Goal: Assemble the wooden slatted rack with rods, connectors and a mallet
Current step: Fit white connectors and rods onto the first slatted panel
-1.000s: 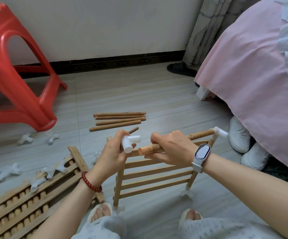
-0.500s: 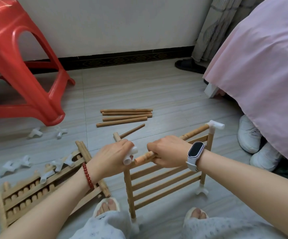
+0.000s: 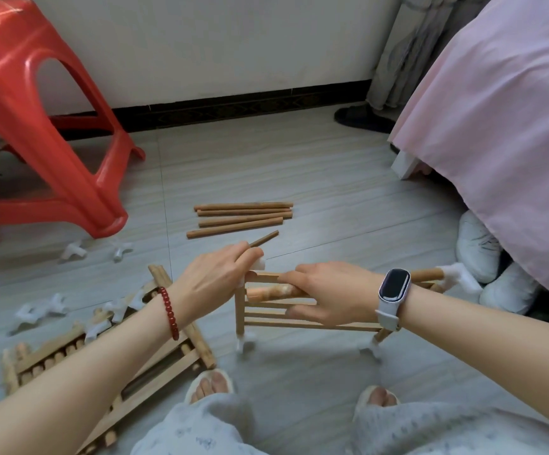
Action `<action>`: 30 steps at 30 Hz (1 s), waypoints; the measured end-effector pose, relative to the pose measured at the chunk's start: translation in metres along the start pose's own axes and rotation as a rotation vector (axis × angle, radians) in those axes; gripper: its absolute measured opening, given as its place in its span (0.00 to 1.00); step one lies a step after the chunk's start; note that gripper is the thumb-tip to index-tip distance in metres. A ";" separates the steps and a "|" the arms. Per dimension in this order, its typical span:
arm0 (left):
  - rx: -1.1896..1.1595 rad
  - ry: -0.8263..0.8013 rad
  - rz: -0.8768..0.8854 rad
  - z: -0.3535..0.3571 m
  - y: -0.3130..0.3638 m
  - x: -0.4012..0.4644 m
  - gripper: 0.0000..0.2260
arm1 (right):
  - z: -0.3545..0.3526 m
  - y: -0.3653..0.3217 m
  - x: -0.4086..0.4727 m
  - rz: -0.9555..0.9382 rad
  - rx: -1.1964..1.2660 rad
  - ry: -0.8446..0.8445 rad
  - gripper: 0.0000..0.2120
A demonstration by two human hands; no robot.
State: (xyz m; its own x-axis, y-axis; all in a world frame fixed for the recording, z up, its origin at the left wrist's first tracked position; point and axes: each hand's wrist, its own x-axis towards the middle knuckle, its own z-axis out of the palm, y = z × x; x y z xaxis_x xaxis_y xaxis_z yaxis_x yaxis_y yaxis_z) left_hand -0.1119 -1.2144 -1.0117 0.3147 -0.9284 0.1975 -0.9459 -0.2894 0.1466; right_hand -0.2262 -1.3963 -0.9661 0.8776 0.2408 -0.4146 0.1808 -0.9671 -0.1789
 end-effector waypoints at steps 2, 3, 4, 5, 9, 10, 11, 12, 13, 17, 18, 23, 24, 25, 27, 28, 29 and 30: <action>-0.055 -0.111 -0.060 -0.005 0.001 0.000 0.21 | -0.003 0.000 -0.004 0.005 0.256 -0.035 0.24; -0.068 -0.158 -0.110 -0.008 0.002 -0.001 0.21 | -0.003 0.001 -0.005 0.021 0.379 -0.019 0.24; -0.061 -0.205 -0.156 -0.008 0.002 -0.004 0.21 | -0.003 0.005 -0.003 0.054 0.461 0.026 0.24; -0.049 -0.266 -0.191 -0.009 0.003 -0.005 0.23 | -0.002 0.012 0.001 0.100 0.495 0.074 0.23; -0.075 -0.438 -0.257 -0.016 0.003 -0.001 0.24 | 0.006 0.039 0.020 0.232 0.428 -0.203 0.26; -0.119 -0.491 -0.273 -0.018 0.001 0.002 0.24 | 0.007 0.041 0.027 0.235 0.438 -0.304 0.27; -0.184 -0.543 -0.290 -0.020 -0.002 0.005 0.25 | 0.009 0.042 0.034 0.225 0.453 -0.356 0.27; -0.263 -0.582 -0.309 -0.023 -0.005 0.009 0.25 | 0.011 0.041 0.040 0.206 0.455 -0.365 0.25; -0.333 -0.613 -0.330 -0.025 -0.006 0.012 0.25 | 0.013 0.040 0.046 0.186 0.448 -0.351 0.23; -0.443 -0.643 -0.392 -0.030 -0.004 0.013 0.24 | 0.024 0.034 0.051 0.177 0.498 -0.289 0.18; -0.468 -0.662 -0.410 -0.030 -0.005 0.012 0.24 | 0.026 0.033 0.049 0.183 0.542 -0.280 0.19; -0.730 -0.845 -0.599 -0.046 -0.001 0.011 0.26 | 0.025 0.014 0.024 0.224 0.763 -0.084 0.21; -0.769 -0.841 -0.628 -0.048 0.001 0.011 0.25 | 0.026 0.009 0.019 0.202 0.765 -0.070 0.22; -0.815 -0.823 -0.664 -0.048 0.003 0.009 0.22 | 0.027 0.003 0.014 0.180 0.735 -0.068 0.23; -0.857 -0.763 -0.750 -0.047 0.013 0.006 0.13 | 0.031 -0.005 0.008 0.174 0.620 -0.089 0.24; -0.790 -0.726 -0.762 -0.044 0.019 0.005 0.12 | 0.033 -0.007 0.008 0.187 0.573 -0.099 0.24; -0.663 -0.696 -0.745 -0.039 0.025 0.004 0.13 | 0.034 -0.009 0.009 0.209 0.549 -0.110 0.25; -0.525 -0.658 -0.715 -0.032 0.030 0.004 0.15 | 0.036 -0.008 0.012 0.235 0.541 -0.119 0.26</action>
State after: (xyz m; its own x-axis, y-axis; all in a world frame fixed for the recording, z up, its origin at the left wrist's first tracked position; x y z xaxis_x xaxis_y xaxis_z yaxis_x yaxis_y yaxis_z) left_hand -0.1367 -1.2192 -0.9751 0.5243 -0.5743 -0.6287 -0.3625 -0.8186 0.4455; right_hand -0.2332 -1.3829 -1.0015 0.8053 0.0634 -0.5895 -0.2912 -0.8238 -0.4864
